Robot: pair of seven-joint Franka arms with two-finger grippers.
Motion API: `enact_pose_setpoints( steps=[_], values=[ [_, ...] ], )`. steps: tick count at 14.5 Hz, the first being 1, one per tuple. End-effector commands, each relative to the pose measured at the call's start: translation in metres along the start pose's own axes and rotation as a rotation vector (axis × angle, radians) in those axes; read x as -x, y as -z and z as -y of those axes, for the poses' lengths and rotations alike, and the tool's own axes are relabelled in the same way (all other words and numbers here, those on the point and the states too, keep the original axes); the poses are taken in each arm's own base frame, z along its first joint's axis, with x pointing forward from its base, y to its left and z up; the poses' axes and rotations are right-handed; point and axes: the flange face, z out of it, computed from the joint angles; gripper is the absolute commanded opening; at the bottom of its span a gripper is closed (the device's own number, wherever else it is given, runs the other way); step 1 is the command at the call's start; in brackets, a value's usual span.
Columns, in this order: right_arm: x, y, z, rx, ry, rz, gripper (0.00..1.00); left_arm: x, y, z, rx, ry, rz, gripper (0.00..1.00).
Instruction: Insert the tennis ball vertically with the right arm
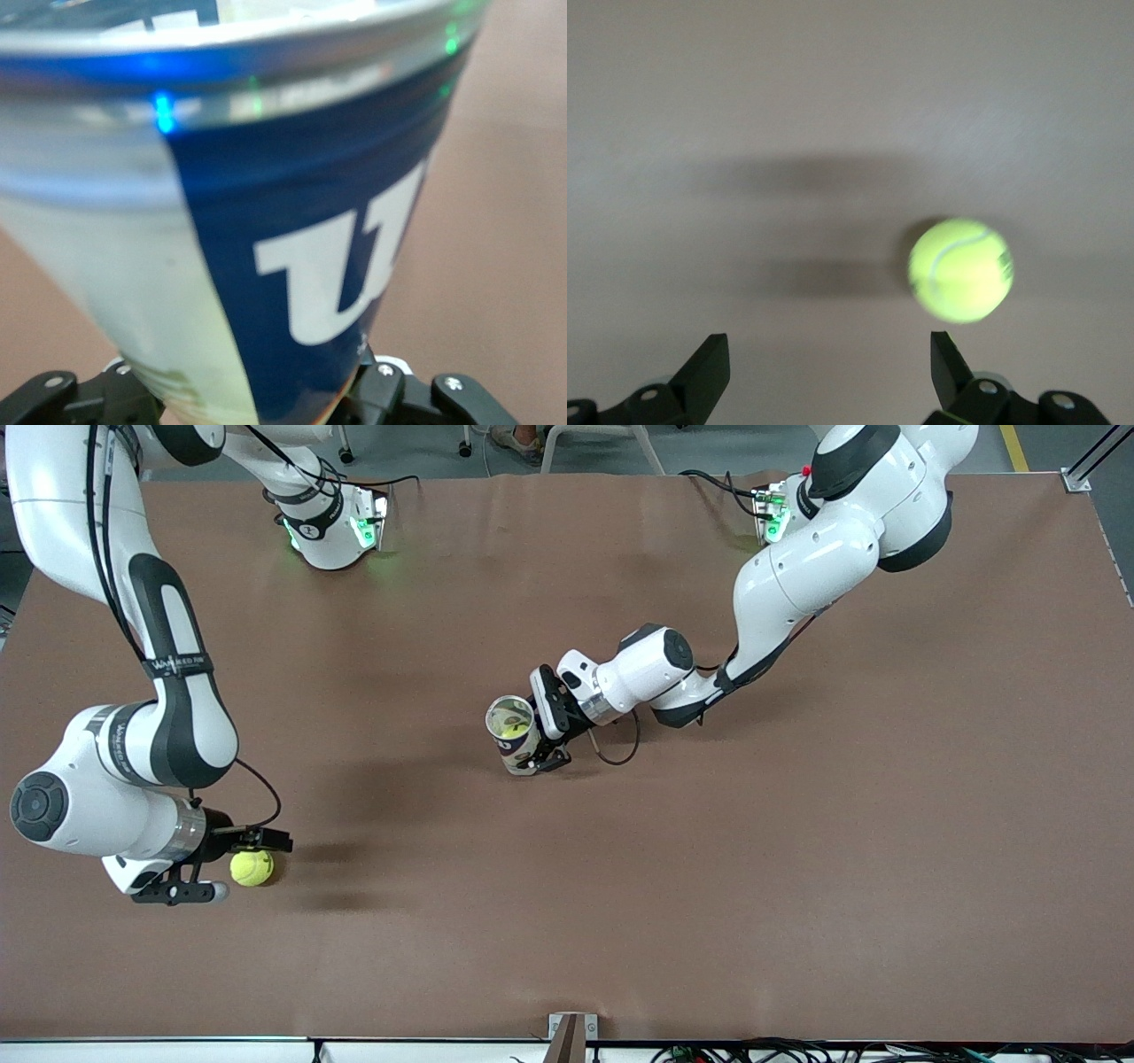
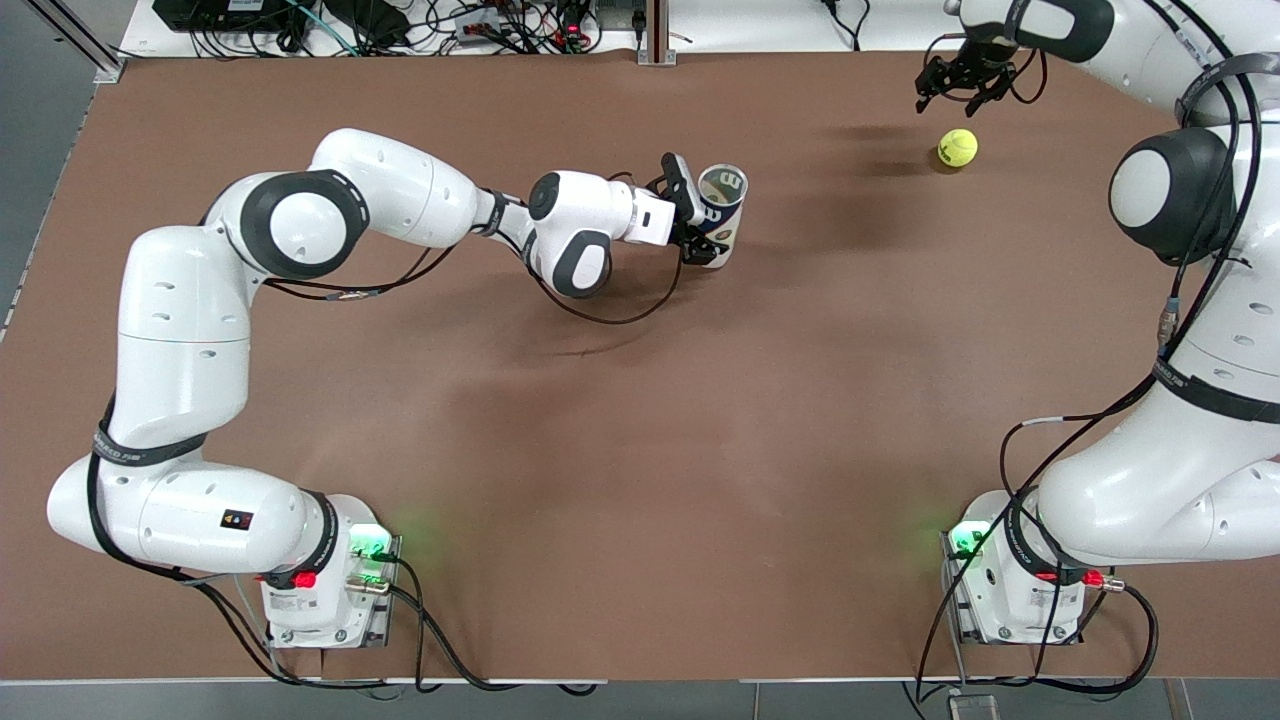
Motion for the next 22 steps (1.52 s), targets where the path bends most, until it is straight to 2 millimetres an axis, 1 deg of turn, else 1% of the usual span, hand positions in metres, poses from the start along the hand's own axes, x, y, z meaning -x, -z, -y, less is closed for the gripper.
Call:
enact_pose_setpoints(
  steps=[1, 4, 5, 6, 7, 9, 11, 14, 18, 19, 20, 21, 22],
  values=[
    [-0.005, -0.015, -0.023, 0.054, 0.017, -0.015, 1.00, 0.006, -0.003, -0.003, 0.001, -0.010, 0.013, 0.80],
    [-0.003, -0.032, -0.046, 0.098, 0.021, 0.006, 1.00, 0.006, -0.003, -0.003, 0.001, -0.010, 0.013, 0.80],
    [-0.005, -0.032, -0.052, 0.109, 0.021, -0.013, 1.00, 0.006, -0.003, -0.002, 0.000, -0.015, 0.013, 0.79],
    [-0.007, -0.036, -0.053, 0.115, 0.025, -0.037, 1.00, 0.006, -0.003, -0.003, 0.001, -0.017, 0.013, 0.79],
    [-0.006, -0.047, -0.054, 0.112, 0.023, -0.031, 1.00, 0.006, -0.003, -0.002, 0.000, -0.017, 0.013, 0.79],
    [-0.004, -0.058, -0.056, 0.107, 0.013, -0.018, 1.00, 0.006, -0.003, -0.002, 0.000, -0.017, 0.012, 0.79],
    [-0.004, -0.060, -0.058, 0.100, 0.003, -0.016, 1.00, 0.006, -0.003, -0.002, 0.000, -0.017, 0.013, 0.79],
    [-0.002, -0.073, -0.061, 0.097, 0.001, -0.001, 1.00, 0.006, -0.003, -0.002, 0.000, -0.017, 0.012, 0.79],
    [-0.005, -0.080, -0.059, 0.106, 0.015, -0.027, 1.00, 0.006, -0.003, -0.002, 0.000, -0.016, 0.013, 0.79],
    [-0.005, -0.082, -0.063, 0.104, 0.011, -0.028, 0.99, 0.006, -0.003, -0.003, 0.001, -0.017, 0.013, 0.79],
    [-0.005, -0.082, -0.063, 0.104, 0.011, -0.028, 0.91, 0.006, -0.003, -0.003, 0.001, -0.017, 0.013, 0.79],
    [-0.005, -0.082, -0.062, 0.103, 0.010, -0.028, 0.76, 0.006, -0.003, -0.003, 0.001, -0.017, 0.013, 0.79],
    [-0.005, -0.082, -0.062, 0.102, 0.009, -0.028, 0.63, 0.006, -0.003, -0.003, 0.001, -0.017, 0.013, 0.79]
  ],
)
